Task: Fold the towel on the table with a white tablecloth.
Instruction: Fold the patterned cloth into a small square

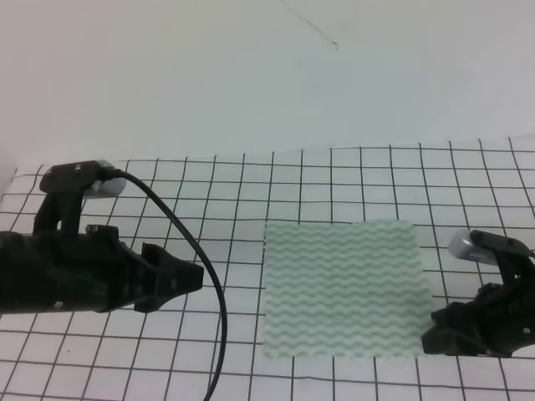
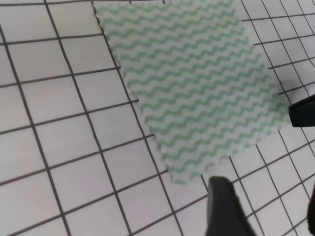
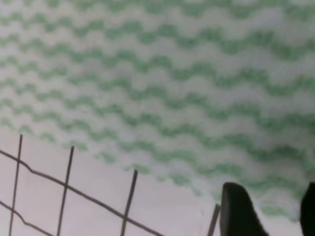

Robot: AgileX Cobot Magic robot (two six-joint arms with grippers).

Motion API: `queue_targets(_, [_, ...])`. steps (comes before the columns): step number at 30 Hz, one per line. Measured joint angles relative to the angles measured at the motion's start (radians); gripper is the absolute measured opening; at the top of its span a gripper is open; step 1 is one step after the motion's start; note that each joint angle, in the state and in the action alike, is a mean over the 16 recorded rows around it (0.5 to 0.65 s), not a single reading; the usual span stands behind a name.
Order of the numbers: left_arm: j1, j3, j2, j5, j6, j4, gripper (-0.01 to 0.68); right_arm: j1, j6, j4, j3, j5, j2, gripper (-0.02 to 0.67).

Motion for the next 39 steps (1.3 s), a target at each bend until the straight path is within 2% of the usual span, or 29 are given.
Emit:
queue_targets(12, [0.0,0.0,0.0,0.024,0.002,0.0,0.336,0.0,-0.102,0.14,-0.001,0.006,0.015,0.21])
queue_targets(21, [0.0,0.0,0.0,0.027,0.004,0.0,0.336,0.0,-0.059,0.109,-0.001,0.017,0.015,0.158])
queue_targets(27, [0.0,0.0,0.0,0.028,0.005,0.0,0.336,0.0,-0.008,0.059,-0.001,0.017,0.015,0.171])
queue_targets(39, [0.0,0.0,0.0,0.032,0.009,0.0,0.336,0.0,0.037,0.058,-0.001,-0.009,0.015,0.273])
